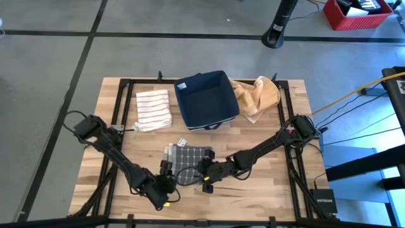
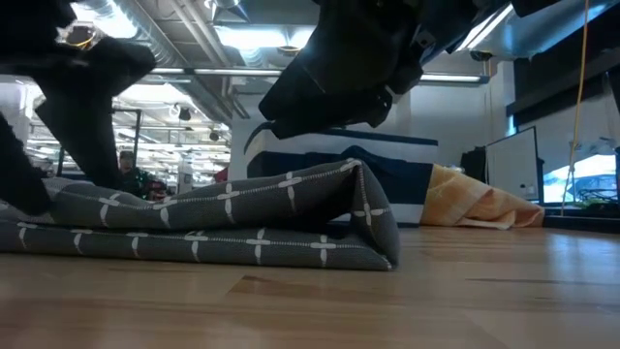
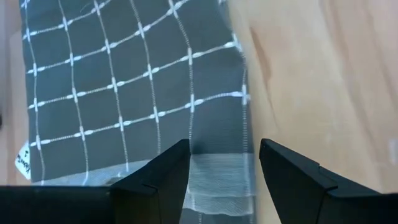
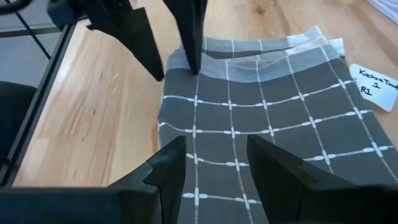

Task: Fold towel
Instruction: Fold the black towel

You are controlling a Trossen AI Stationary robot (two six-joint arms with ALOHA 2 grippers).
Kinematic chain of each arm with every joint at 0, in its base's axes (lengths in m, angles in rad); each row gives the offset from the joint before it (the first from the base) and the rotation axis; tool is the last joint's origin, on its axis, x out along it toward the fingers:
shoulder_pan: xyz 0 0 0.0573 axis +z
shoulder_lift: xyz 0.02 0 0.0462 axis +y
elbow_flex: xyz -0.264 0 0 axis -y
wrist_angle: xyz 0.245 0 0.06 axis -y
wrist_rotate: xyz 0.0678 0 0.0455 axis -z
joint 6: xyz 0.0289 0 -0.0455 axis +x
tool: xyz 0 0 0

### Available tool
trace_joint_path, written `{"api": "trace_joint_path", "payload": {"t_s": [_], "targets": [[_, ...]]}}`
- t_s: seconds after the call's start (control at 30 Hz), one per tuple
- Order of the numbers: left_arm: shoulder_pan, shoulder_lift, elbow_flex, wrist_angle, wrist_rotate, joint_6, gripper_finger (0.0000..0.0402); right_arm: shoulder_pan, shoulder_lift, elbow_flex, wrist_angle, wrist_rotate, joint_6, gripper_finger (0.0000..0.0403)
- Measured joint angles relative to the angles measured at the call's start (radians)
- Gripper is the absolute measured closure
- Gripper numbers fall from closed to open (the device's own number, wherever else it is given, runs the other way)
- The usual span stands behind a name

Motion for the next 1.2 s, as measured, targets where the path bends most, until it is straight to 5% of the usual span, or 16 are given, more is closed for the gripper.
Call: {"api": "trace_joint_path", "payload": {"t_s": [0.33,0.63,0.8,1.2], "targets": [[0.029,0.007,0.0,-0.021,-0.008,-0.001,0.0234,0.0,0.0,0.0,-0.012,0.009,0.002,0.023],[0.028,0.003,0.0,-0.073,0.003,-0.041,0.0392,0.0,0.0,0.0,-0.012,0.016,0.005,0.023],[0.021,-0.024,0.008,-0.119,-0.012,-0.049,0.0395,0.0,0.0,0.0,-0.013,0.017,0.005,0.023],[-0.037,-0.038,0.09,-0.53,-0.085,-0.272,0.0398,0.0,0.001,0.0,-0.02,0.016,0.005,0.023]]}}
